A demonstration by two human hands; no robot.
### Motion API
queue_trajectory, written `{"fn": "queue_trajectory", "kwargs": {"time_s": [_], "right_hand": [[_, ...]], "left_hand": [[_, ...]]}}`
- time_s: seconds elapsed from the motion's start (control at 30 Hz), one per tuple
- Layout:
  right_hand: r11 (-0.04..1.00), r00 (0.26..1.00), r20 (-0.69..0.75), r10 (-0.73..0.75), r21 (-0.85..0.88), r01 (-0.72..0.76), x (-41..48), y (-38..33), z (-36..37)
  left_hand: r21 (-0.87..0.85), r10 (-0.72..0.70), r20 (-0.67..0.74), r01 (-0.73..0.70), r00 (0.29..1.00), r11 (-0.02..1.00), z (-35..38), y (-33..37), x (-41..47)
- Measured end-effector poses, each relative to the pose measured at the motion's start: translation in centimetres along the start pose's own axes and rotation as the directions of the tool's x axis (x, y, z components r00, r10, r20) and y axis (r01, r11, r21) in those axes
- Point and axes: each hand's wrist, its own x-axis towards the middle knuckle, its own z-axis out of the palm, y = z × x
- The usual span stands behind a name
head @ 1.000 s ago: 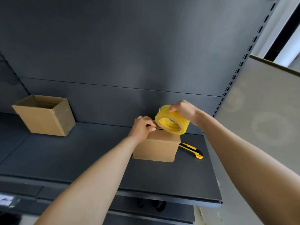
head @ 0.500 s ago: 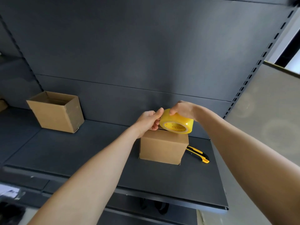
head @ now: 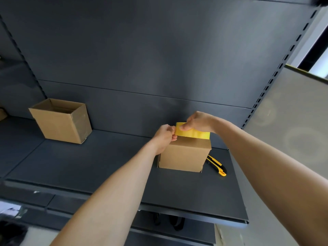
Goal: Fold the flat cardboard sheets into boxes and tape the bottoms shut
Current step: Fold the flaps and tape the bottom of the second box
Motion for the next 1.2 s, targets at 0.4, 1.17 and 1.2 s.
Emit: {"fn": "queue_trajectory", "kwargs": {"time_s": [0.4, 1.17, 1.2], "right_hand": [[0.967, 0.984, -0.177, -0.032, -0.255, -0.014, 0.9, 0.7, -1.5], [0.891, 0.993, 0.025, 0.112, -0.446, -0.090, 5.2, -1.7, -2.7], [0.890, 0.993, 0.043, 0.110, -0.450, -0.079, 5.6, -1.9, -2.4]], "left_hand": [[0.295, 0.000, -0.016, 0.005, 1.000, 0.956, 1.1, 0.9, 2.0], [-0.335, -0.345, -0.282, 0.245, 0.895, 0.910, -2.4, -0.9, 5.1], [-0.300, -0.332, -0.289, 0.244, 0.898, 0.922, -2.6, -1.2, 5.2]]}}
